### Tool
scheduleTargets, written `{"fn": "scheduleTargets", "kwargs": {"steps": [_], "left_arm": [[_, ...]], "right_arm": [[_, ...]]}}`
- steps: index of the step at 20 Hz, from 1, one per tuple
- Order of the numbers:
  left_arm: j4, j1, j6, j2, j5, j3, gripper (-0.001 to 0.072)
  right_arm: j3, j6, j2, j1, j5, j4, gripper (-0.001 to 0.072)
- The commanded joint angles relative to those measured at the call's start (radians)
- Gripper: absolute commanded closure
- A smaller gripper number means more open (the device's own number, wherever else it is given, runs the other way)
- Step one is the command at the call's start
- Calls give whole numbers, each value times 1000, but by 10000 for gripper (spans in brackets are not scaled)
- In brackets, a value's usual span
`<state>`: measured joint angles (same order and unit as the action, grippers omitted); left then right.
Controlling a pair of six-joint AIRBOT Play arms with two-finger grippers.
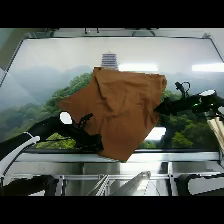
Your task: Fold the shirts.
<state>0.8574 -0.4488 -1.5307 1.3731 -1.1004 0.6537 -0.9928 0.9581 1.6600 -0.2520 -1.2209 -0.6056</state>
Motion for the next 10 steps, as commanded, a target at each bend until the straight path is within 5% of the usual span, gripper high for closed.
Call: {"fn": "scheduleTargets", "kwargs": {"steps": [1,2,3,6,10], "left_arm": [[35,-40,-7,19,151,5,331],[38,-39,3,45,156,21,618],[42,-38,41,73,155,46,686],[41,10,85,99,120,157,687],[31,172,128,-97,9,335,687]], "right_arm": [[-1,0,-2,6,-33,2,691],[-1,0,-3,6,-44,10,691],[-1,-1,-8,4,-55,18,691],[-1,-8,-62,-26,-133,23,692],[-1,-17,-257,-149,-264,79,692]]}}
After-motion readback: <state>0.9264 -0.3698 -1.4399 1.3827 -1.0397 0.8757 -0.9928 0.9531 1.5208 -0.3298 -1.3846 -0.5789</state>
